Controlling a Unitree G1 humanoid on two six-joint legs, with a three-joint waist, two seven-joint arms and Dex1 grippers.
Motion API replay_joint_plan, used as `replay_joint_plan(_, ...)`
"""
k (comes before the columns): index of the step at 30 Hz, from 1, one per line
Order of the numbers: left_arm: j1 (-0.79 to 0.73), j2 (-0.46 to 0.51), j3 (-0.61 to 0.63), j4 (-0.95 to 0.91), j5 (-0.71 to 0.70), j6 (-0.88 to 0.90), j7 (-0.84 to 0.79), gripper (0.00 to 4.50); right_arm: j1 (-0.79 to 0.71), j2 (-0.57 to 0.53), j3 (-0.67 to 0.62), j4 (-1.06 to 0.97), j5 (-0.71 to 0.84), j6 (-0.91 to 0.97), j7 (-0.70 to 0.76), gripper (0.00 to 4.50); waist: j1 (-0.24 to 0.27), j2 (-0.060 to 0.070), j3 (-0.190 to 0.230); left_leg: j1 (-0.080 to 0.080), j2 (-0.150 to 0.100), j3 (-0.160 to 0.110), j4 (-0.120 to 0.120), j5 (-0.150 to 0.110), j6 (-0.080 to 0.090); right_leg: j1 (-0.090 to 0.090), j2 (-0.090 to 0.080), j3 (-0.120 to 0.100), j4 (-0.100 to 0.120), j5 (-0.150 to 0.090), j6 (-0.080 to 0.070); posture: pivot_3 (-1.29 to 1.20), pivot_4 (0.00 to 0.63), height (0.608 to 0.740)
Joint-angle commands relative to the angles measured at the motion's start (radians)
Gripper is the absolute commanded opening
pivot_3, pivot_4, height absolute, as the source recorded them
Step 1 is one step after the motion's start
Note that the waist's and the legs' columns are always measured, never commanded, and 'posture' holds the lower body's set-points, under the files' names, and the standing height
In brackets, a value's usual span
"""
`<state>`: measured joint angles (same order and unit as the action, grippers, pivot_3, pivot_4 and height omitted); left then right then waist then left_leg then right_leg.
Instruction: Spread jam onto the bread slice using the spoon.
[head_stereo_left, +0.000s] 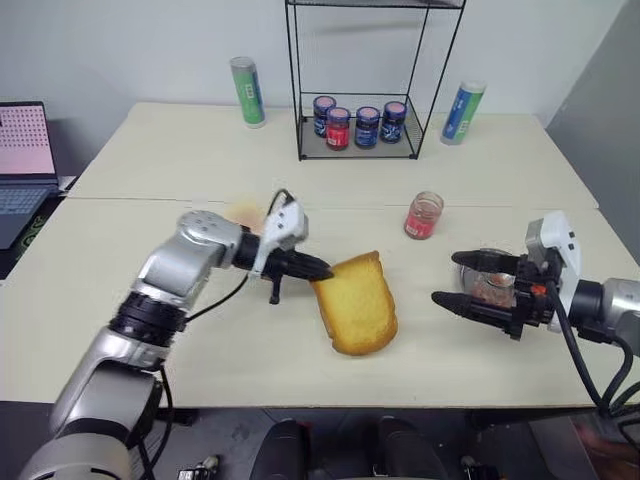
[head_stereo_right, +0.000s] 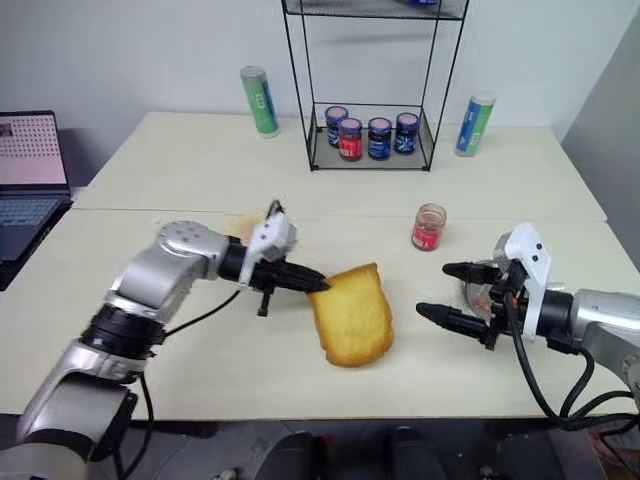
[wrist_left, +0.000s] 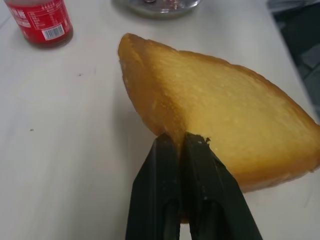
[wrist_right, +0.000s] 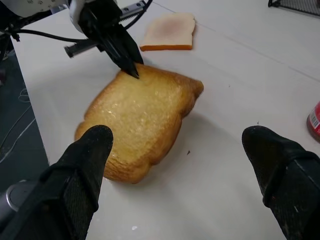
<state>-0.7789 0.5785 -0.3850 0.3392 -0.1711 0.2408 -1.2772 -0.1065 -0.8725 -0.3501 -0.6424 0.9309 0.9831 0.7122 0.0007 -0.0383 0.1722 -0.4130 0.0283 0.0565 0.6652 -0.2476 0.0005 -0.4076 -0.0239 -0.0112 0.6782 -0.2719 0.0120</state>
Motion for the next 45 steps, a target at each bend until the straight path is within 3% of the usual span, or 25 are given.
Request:
replay_joint_plan(1, -0.104, -0.087, -0.011, 0.213, 0.111, -0.225, 0.077, 0.02, 0.026, 0.0, -0.032, -0.036, 0.009, -0.017, -0.029, 4.5, 0.001, 0.0, 0.0, -0.002, 0.0, 0.0, 0.001, 0.0, 0.0, -0.001, 0.0, 0.0, 0.0, 0.0, 0.0, 0.0, 0.15, 0.74)
replay_joint_plan(9, -0.268, -0.219, -0.019, 0.606, 0.283, -0.55, 0.227, 0.02, 0.042, 0.014, -0.034, -0.038, 0.011, -0.029, -0.07, 4.5, 0.001, -0.001, 0.0, -0.005, -0.001, 0.0, 0.001, 0.0, 0.0, -0.003, 0.0, 0.0, -0.001, 0.001, 0.001, 0.0, 0.15, 0.74)
replay_joint_plan(21, -0.281, -0.268, 0.038, 0.686, 0.281, -0.648, 0.155, 0.02, 0.014, 0.01, 0.001, 0.006, -0.016, -0.051, -0.069, 4.5, -0.002, -0.001, 0.0, -0.004, 0.0, 0.0, 0.001, 0.0, 0.0, -0.003, 0.001, 0.0, 0.0, 0.001, 0.001, 0.0, 0.15, 0.74)
replay_joint_plan(22, -0.282, -0.27, 0.045, 0.687, 0.277, -0.648, 0.156, 0.56, 0.013, 0.009, 0.005, 0.011, -0.021, -0.054, -0.065, 4.5, -0.002, -0.001, 0.0, -0.004, 0.0, 0.0, 0.001, 0.0, 0.0, -0.003, 0.001, 0.0, 0.0, 0.001, 0.001, 0.0, 0.15, 0.74)
replay_joint_plan(29, -0.288, -0.248, 0.085, 0.671, 0.275, -0.634, 0.152, 1.72, 0.013, 0.004, 0.01, 0.043, -0.038, -0.073, -0.047, 4.5, -0.002, -0.001, 0.0, -0.004, 0.0, 0.0, 0.001, 0.0, 0.0, -0.003, 0.001, 0.0, 0.0, 0.001, 0.001, 0.0, 0.15, 0.74)
replay_joint_plan(36, -0.277, -0.193, 0.154, 0.55, 0.229, -0.583, 0.134, 3.25, 0.026, 0.03, -0.043, 0.104, -0.07, -0.094, -0.091, 4.5, -0.002, -0.001, 0.0, -0.004, 0.001, -0.001, 0.001, 0.0, 0.0, -0.003, 0.001, -0.001, 0.0, 0.001, 0.001, 0.0, 0.15, 0.74)
replay_joint_plan(40, -0.206, -0.166, 0.221, 0.327, 0.123, -0.445, 0.108, 3.96, 0.024, 0.089, -0.149, 0.186, -0.089, -0.103, -0.207, 4.5, -0.002, 0.0, 0.0, -0.004, 0.001, 0.0, 0.001, 0.0, 0.0, -0.003, 0.001, 0.0, 0.001, 0.001, 0.001, 0.0, 0.15, 0.74)
replay_joint_plan(43, -0.042, -0.162, 0.268, -0.088, -0.078, -0.129, 0.106, 4.47, 0.074, 0.163, -0.282, 0.238, -0.109, -0.117, -0.318, 4.5, -0.003, 0.001, 0.0, -0.004, 0.001, 0.0, 0.001, 0.0, 0.0, -0.003, -0.001, 0.0, 0.001, 0.001, 0.001, 0.0, 0.15, 0.74)
replay_joint_plan(45, 0.052, -0.153, 0.265, -0.303, -0.149, 0.019, 0.134, 4.47, 0.1, 0.214, -0.362, 0.275, -0.085, -0.112, -0.372, 4.5, -0.002, 0.001, -0.001, -0.003, 0.002, 0.0, 0.0, 0.0, -0.001, -0.003, -0.005, 0.0, 0.001, 0.001, 0.001, 0.0, 0.15, 0.74)
